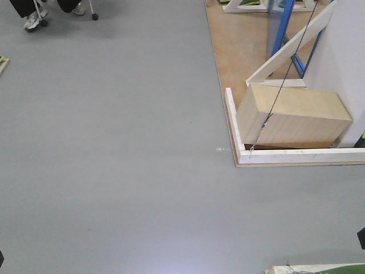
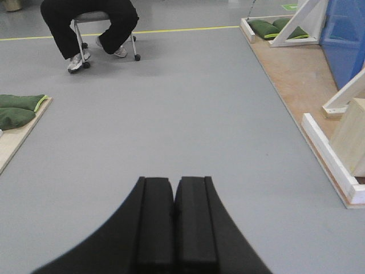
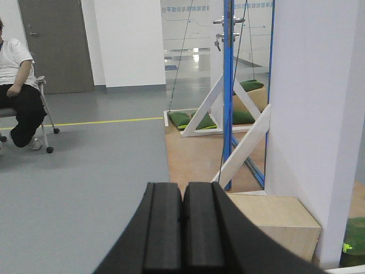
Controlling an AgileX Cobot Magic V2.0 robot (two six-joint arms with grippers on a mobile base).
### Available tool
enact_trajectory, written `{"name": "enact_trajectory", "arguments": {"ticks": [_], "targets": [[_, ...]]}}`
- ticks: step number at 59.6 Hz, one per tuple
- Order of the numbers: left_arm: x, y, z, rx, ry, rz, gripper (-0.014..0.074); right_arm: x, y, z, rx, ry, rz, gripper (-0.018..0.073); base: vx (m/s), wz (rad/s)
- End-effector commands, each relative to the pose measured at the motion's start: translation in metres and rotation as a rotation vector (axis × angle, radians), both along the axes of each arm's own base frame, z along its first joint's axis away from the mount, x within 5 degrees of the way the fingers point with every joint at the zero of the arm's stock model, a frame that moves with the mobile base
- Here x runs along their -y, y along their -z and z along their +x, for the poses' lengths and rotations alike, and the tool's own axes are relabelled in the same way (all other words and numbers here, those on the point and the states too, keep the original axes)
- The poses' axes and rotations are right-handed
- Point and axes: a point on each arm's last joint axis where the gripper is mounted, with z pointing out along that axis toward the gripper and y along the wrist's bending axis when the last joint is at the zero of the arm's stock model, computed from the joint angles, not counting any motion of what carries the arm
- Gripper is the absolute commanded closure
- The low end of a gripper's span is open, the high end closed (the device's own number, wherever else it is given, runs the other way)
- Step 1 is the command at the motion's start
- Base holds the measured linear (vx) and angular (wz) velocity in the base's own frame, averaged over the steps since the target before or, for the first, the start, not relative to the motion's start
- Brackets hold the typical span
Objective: Move to blue door and open it
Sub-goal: 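Drive the base forward toward the blue door, arms held still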
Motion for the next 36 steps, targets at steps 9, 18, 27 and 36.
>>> {"name": "enact_trajectory", "arguments": {"ticks": [9,18,27,36], "targets": [[0.0009,-0.0194,-0.0003,0.128,0.010,-0.005,0.0526,-0.0006,-0.0048,-0.0004,0.081,-0.004,-0.025,0.0564,0.29,0.10],[0.0009,-0.0194,-0.0003,0.128,0.010,-0.005,0.0526,-0.0006,-0.0048,-0.0004,0.081,-0.004,-0.025,0.0564,0.33,0.10],[0.0009,-0.0194,-0.0003,0.128,0.010,-0.005,0.0526,-0.0006,-0.0048,-0.0004,0.081,-0.004,-0.025,0.0564,0.39,0.07],[0.0009,-0.0194,-0.0003,0.128,0.010,-0.005,0.0526,-0.0006,-0.0047,-0.0004,0.080,-0.004,-0.025,0.0564,0.45,0.01]]}}
